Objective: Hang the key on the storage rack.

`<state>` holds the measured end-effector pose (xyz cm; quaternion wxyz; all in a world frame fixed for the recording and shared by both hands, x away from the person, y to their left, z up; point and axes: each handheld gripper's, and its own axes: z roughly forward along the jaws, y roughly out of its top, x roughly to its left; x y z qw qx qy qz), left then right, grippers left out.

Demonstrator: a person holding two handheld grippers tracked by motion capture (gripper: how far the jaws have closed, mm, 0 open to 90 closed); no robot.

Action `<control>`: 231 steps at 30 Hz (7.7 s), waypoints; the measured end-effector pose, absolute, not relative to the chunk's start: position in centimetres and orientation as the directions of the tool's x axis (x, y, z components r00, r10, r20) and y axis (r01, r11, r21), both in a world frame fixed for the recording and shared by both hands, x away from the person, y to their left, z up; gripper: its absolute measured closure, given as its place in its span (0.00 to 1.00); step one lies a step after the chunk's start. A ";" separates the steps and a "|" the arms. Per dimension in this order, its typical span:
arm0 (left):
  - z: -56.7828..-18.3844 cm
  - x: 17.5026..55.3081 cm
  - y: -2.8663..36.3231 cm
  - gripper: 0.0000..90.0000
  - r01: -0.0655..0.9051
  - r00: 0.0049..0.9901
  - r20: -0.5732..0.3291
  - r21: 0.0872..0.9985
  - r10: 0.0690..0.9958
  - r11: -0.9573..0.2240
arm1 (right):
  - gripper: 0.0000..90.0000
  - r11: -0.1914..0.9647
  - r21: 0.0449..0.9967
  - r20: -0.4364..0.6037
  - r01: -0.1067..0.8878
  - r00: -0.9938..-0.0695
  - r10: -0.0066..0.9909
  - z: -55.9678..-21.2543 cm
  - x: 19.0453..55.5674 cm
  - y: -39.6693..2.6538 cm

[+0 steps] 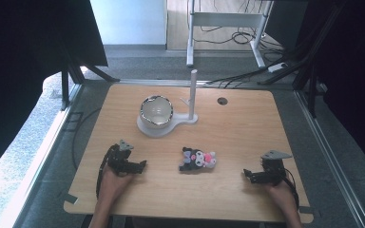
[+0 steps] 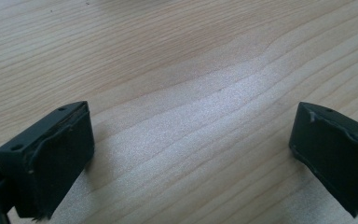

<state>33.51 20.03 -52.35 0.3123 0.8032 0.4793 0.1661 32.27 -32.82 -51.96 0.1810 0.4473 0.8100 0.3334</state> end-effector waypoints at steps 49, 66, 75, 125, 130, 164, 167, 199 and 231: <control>-52.3 33.5 20.0 0.00 0.666 0.485 -0.032 0.661 0.874 -0.345 | 0.02 0.452 0.676 -0.017 0.581 -0.601 0.799 -51.1 32.0 -33.0; -52.3 33.5 20.0 0.00 0.666 0.485 -0.033 0.661 0.874 -0.345 | 0.00 0.528 0.655 -0.037 0.541 -0.674 0.738 -50.1 32.6 -31.3; -52.3 33.5 20.0 0.00 0.666 0.485 -0.032 0.661 0.874 -0.345 | 0.00 0.551 0.637 -0.026 0.539 -0.699 0.715 -49.7 33.0 -30.6; -52.3 33.5 20.0 0.00 0.666 0.485 -0.033 0.661 0.874 -0.346 | 0.05 0.756 0.511 -0.063 0.410 -0.859 0.508 -47.9 35.9 -22.4; -52.4 33.5 20.0 0.00 0.666 0.485 -0.033 0.661 0.874 -0.345 | 0.07 0.775 0.489 -0.065 0.400 -0.870 0.489 -47.7 36.3 -21.5; -52.3 33.5 20.0 0.00 0.666 0.485 -0.033 0.661 0.874 -0.344 | 0.22 0.947 0.252 -0.052 0.200 -0.974 0.219 -46.7 39.2 -13.3; -52.3 33.5 20.0 0.00 0.666 0.485 -0.033 0.661 0.874 -0.345 | 0.26 0.958 0.224 -0.045 0.180 -0.980 0.195 -46.8 39.5 -12.6; -52.4 33.5 20.0 0.00 0.665 0.485 -0.032 0.662 0.874 -0.345 | 0.48 0.971 0.172 0.037 0.167 -0.986 0.163 -43.3 40.7 -12.9; -52.4 33.5 20.0 0.00 0.665 0.486 -0.032 0.662 0.873 -0.346 | 0.48 0.928 0.235 0.041 0.288 -0.957 0.287 -37.2 43.8 -16.9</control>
